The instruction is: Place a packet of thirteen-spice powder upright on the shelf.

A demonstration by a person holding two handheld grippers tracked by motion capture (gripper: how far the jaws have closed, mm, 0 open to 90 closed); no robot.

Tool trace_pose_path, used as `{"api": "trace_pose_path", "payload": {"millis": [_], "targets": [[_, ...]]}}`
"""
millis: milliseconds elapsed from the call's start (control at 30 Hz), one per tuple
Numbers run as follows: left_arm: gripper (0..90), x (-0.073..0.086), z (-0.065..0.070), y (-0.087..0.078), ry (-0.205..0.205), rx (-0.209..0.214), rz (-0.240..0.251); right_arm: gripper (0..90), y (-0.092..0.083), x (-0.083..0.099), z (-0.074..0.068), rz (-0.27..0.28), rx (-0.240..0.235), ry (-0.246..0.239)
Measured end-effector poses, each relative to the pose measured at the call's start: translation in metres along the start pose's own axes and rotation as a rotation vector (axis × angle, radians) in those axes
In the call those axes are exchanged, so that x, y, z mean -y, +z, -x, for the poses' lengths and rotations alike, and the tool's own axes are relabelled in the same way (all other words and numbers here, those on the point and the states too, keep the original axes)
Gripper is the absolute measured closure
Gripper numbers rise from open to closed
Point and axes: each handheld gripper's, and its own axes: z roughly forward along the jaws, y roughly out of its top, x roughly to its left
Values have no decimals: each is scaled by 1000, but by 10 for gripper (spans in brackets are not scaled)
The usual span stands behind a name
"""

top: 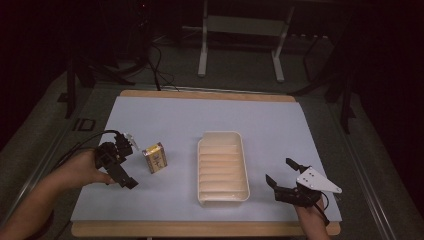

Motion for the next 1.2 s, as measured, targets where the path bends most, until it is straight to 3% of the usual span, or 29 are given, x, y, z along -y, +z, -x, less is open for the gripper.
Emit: {"api": "trace_pose_path", "payload": {"millis": [467, 667, 1000, 1200], "targets": [[78, -17, -10, -16, 7, -1, 18, 136, 1, 0, -1, -3, -21, 0], [224, -26, -13, -21, 26, 3, 36, 136, 1, 1, -1, -3, -30, -1], [227, -47, -21, -9, 48, -20, -10, 136, 1, 1, -2, -7, -38, 0], [308, -58, -21, 1, 65, -26, -35, 136, 2, 1, -1, -9, -43, 2]]}}
